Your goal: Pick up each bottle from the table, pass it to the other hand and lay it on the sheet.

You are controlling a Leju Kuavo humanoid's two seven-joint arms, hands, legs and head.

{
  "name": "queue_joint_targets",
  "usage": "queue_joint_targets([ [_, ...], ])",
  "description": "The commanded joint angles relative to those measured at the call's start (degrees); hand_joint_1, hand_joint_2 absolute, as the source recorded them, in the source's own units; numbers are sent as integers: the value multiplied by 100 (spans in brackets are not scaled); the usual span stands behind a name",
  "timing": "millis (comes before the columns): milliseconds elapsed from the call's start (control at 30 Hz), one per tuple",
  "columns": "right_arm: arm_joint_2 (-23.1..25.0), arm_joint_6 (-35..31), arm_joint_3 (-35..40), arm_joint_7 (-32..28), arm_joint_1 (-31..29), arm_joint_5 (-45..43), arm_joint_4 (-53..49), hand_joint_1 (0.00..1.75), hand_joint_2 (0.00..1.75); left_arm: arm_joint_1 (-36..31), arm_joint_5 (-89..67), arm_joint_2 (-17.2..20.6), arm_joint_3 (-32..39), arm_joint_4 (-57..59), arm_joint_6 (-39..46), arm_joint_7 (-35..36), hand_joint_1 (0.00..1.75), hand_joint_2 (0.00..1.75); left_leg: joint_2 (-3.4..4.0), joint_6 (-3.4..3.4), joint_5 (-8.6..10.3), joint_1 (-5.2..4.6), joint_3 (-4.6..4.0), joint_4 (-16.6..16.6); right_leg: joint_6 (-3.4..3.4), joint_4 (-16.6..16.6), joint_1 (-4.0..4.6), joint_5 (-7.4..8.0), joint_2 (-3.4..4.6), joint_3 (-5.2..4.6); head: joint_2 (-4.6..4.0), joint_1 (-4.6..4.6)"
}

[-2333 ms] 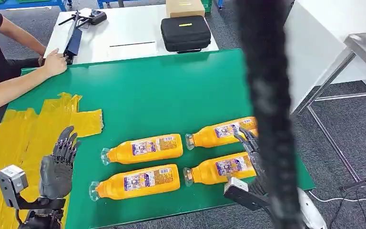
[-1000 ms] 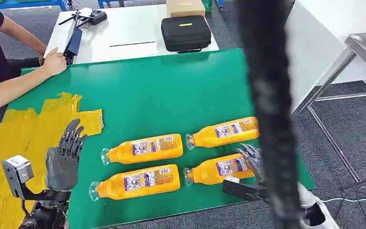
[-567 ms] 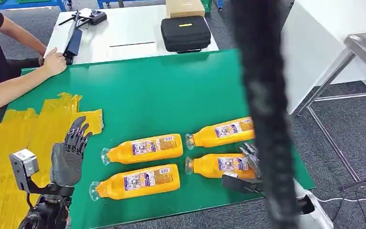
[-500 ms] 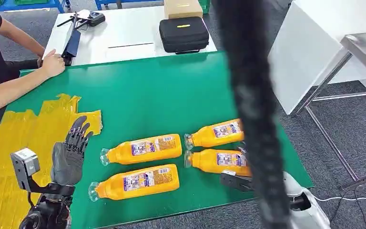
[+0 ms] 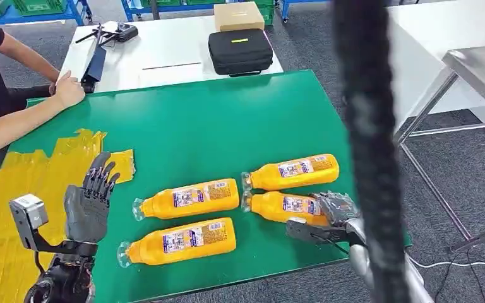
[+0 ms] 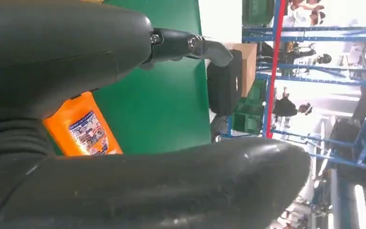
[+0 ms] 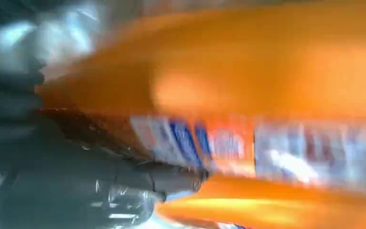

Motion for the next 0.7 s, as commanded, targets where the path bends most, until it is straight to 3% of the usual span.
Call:
queue_joint_targets([
  [33, 271, 888, -1472, -2002, 781, -4272, -1935, 175, 175, 333, 799, -244, 449, -173, 69, -78, 0, 175, -18, -17, -9, 7, -10, 6, -3, 6, 4, -16, -27, 2, 0, 7],
  [167, 705, 941, -2071, -1519, 703, -5830, -2596, 175, 175, 378, 1010, -284, 521, -216, 100, -66, 0, 175, -16, -15, -4, -6, -78, 9, 2, 21, -13, -11, -29, -53, 0, -7],
  [233, 832, 460, -2177, -1569, 748, -5633, -2923, 175, 175, 370, 1159, -301, 501, -254, 85, -32, 0, 175, -29, -18, 3, 5, -92, 8, 4, 10, -2, -10, -42, -67, 0, -4],
  [400, 947, 108, -2106, -1432, 803, -5478, -3353, 175, 175, 316, 1383, -277, 416, -238, 24, 5, 0, 175, -38, -16, 8, 3, -107, 5, 4, 7, -2, -12, -50, -77, 0, 0],
  [500, 1052, 59, -1769, -1225, 602, -5572, -3238, 175, 175, 241, 1466, -247, 311, -189, -16, 12, 0, 175, -33, -35, -12, 8, -93, 14, 1, 15, 3, -30, -56, -62, 0, 0],
  [600, 1196, -413, -1137, -888, 33, -4940, -2735, 175, 175, 67, 1548, -278, 117, -99, -54, 70, 0, 175, -14, -24, 1, 4, -105, 3, 2, 5, -2, -9, -31, -78, 0, -2],
  [700, 1188, -527, -1018, -884, -49, -4922, -2643, 175, 175, 45, 1553, -281, 87, -90, -29, 80, 0, 175, -13, -21, 6, 4, -111, 2, 3, 2, -2, -3, -28, -84, 0, -2],
])
